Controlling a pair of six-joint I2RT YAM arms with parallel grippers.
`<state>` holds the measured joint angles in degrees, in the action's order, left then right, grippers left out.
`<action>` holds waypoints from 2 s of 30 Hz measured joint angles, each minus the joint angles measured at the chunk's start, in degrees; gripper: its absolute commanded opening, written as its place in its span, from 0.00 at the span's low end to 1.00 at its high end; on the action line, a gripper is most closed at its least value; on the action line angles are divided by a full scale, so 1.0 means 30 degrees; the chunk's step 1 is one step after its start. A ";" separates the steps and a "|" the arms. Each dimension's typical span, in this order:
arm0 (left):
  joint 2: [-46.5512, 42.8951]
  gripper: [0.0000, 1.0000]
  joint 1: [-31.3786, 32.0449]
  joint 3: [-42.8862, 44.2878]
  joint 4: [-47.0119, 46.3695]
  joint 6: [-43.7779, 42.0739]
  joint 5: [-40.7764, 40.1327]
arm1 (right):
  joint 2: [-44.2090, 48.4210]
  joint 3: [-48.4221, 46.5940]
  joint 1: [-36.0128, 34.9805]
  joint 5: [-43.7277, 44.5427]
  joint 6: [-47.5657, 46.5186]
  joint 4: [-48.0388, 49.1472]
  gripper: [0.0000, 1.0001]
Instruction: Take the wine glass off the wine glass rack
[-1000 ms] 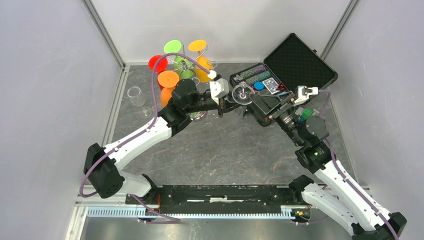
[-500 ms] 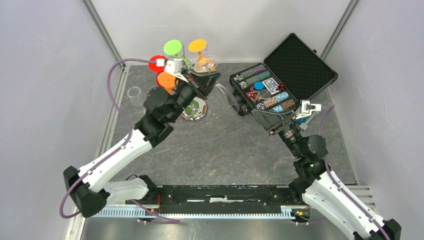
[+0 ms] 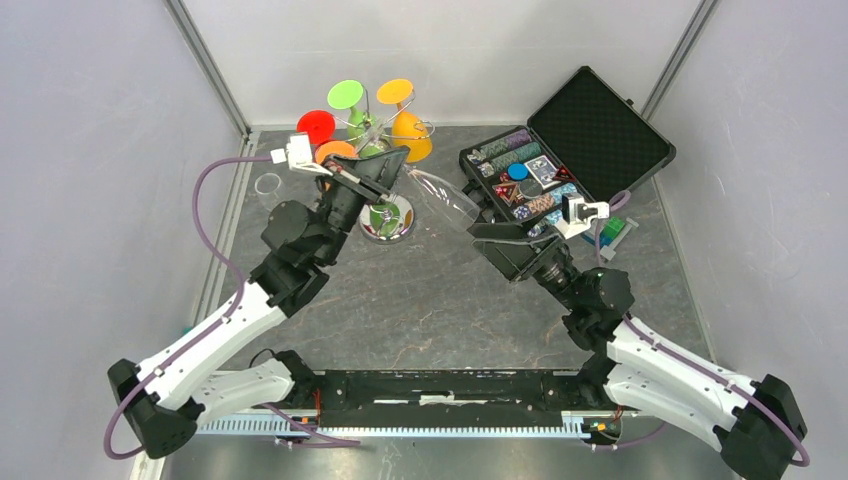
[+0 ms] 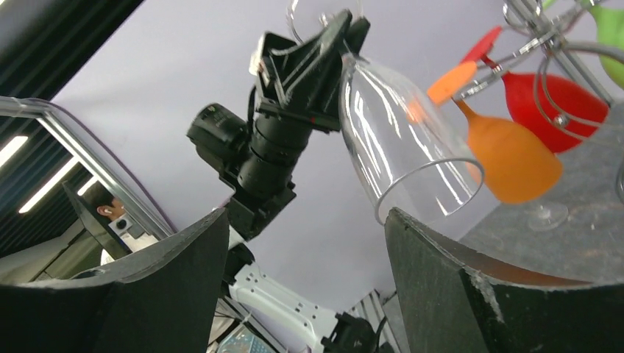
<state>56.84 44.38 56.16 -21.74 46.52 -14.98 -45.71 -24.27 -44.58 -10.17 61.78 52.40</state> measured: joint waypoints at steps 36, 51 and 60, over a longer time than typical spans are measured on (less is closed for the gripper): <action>-0.3694 0.19 0.0000 -0.2273 0.0182 0.3490 -0.0255 | -0.4532 -0.3133 -0.2018 0.1625 -0.1260 0.3111 0.05; -0.5625 0.78 0.0000 -0.3730 -0.0379 0.2266 0.2310 | -0.3308 -0.3133 -0.2178 0.2470 -0.2696 0.1814 0.00; -0.5858 0.87 0.0000 -0.3621 -0.0219 0.0925 0.3446 | -0.1989 -0.3133 -0.2178 0.3687 -0.4116 0.0277 0.00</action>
<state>39.27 44.38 45.30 -22.39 49.30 -4.64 -51.68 -33.67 -51.11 0.89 49.43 53.23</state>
